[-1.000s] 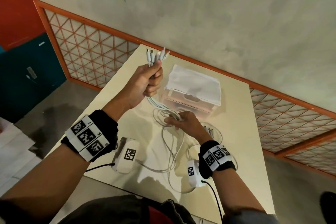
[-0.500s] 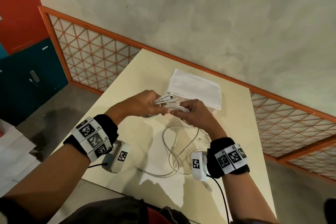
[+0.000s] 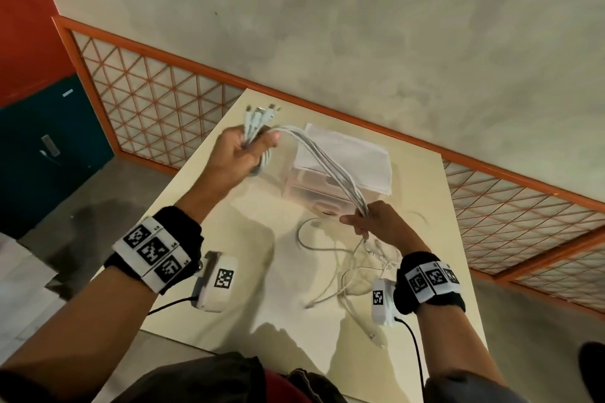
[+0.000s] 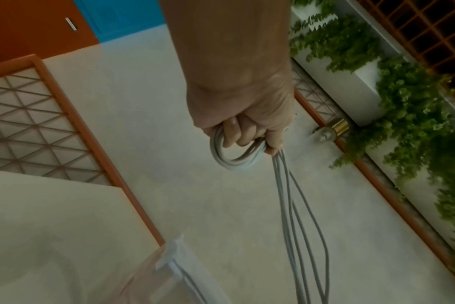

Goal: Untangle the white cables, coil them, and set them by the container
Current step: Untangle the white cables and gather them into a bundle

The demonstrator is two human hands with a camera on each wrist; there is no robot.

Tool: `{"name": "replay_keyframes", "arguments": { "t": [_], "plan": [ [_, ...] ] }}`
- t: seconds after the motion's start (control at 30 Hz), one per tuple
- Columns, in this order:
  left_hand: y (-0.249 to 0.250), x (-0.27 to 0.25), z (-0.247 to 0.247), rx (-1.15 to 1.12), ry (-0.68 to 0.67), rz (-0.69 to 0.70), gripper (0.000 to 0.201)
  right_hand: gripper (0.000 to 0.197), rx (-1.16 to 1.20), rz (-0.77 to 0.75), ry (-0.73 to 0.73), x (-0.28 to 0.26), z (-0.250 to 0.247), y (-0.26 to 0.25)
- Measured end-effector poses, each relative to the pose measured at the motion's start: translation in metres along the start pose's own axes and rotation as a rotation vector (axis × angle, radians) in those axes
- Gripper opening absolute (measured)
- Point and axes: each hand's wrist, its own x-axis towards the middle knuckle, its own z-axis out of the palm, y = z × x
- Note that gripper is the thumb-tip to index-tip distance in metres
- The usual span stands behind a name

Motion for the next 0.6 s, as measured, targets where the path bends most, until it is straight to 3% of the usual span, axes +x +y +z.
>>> {"name": "replay_keyframes", "arguments": {
  "t": [0.13,0.23,0.37,0.43,0.5,0.6],
  "plan": [
    [-0.018,0.01,-0.009,0.237,0.083,0.012,0.02,0.046,-0.033,0.067,0.165,-0.005,-0.008,0.018],
    [-0.049,0.008,-0.008,0.423,0.159,-0.127,0.031,0.042,-0.036,0.05,0.176,-0.011,-0.019,0.019],
    [-0.081,-0.005,-0.001,0.63,0.13,-0.343,0.042,0.04,0.094,0.004,0.093,-0.026,-0.035,0.01],
    [-0.091,-0.012,0.005,0.702,0.089,-0.396,0.045,0.049,0.144,-0.004,0.091,-0.032,-0.04,0.001],
    [-0.096,-0.016,0.009,0.66,0.013,-0.425,0.043,0.06,0.092,-0.011,0.142,-0.031,-0.043,-0.007],
    [-0.084,-0.018,0.024,0.43,-0.017,-0.414,0.038,0.051,-0.204,-0.013,0.186,-0.023,-0.038,-0.013]
  ]
}}
